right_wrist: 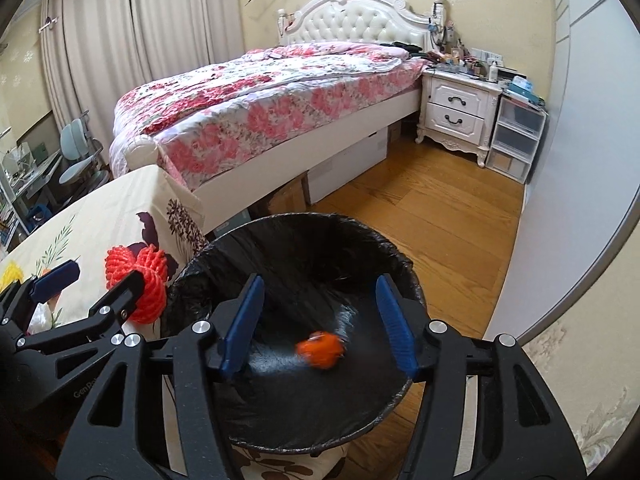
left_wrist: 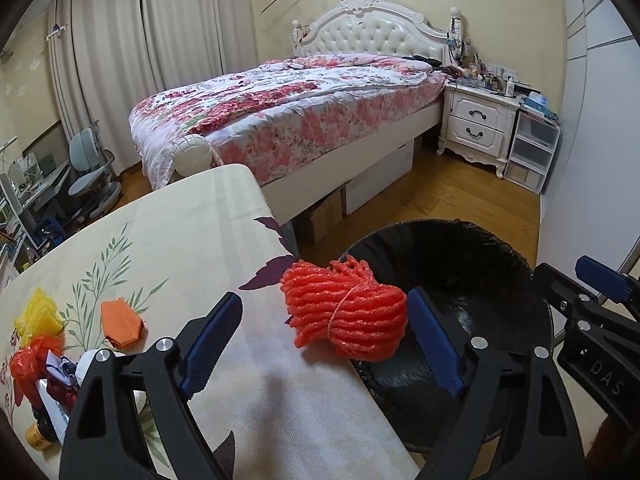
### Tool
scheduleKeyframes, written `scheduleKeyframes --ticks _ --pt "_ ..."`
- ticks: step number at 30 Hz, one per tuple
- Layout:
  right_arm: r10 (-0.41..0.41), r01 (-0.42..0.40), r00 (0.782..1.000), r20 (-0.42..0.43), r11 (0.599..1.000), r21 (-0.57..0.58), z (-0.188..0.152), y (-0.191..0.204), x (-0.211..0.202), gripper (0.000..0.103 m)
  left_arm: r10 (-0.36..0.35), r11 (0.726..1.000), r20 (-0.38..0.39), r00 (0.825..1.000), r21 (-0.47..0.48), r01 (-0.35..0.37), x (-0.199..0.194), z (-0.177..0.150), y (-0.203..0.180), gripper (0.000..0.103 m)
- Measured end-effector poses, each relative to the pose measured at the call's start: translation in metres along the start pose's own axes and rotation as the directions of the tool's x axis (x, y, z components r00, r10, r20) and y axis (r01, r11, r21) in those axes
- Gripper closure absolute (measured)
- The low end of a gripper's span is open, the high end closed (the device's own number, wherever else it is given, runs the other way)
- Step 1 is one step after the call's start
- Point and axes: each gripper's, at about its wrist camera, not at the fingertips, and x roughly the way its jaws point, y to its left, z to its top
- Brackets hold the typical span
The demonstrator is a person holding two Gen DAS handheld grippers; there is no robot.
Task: Collect trash
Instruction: 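Carry both items over the black bin and open both grippers to drop them, then reach the right gripper to the teal-capped white marker and grasp it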
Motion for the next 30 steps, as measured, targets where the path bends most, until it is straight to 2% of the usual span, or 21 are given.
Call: scheduleKeyframes --ticks 7,16,20,30 --pt "-0.019 0.019 1.000 0.012 1.000 0.016 0.000 -0.003 -0.009 0.041 0.005 1.000 0.020 1.000 0.000 -0.005 -0.010 0.001 0.003 0.014" --pt "-0.026 0.026 1.000 0.010 1.000 0.016 -0.007 0.001 -0.019 0.039 0.012 1.000 0.036 0.999 0.013 -0.012 -0.020 0.001 0.006 0.013" --pt "-0.024 0.024 1.000 0.002 1.000 0.013 -0.014 0.006 -0.027 0.039 0.009 1.000 0.032 0.999 -0.006 -0.009 -0.028 -0.002 0.016 0.013" --pt "0.021 -0.021 1.000 0.002 0.999 -0.036 -0.038 0.040 -0.059 0.038 0.070 0.997 0.020 0.997 -0.039 -0.069 -0.065 -0.029 0.061 0.013"
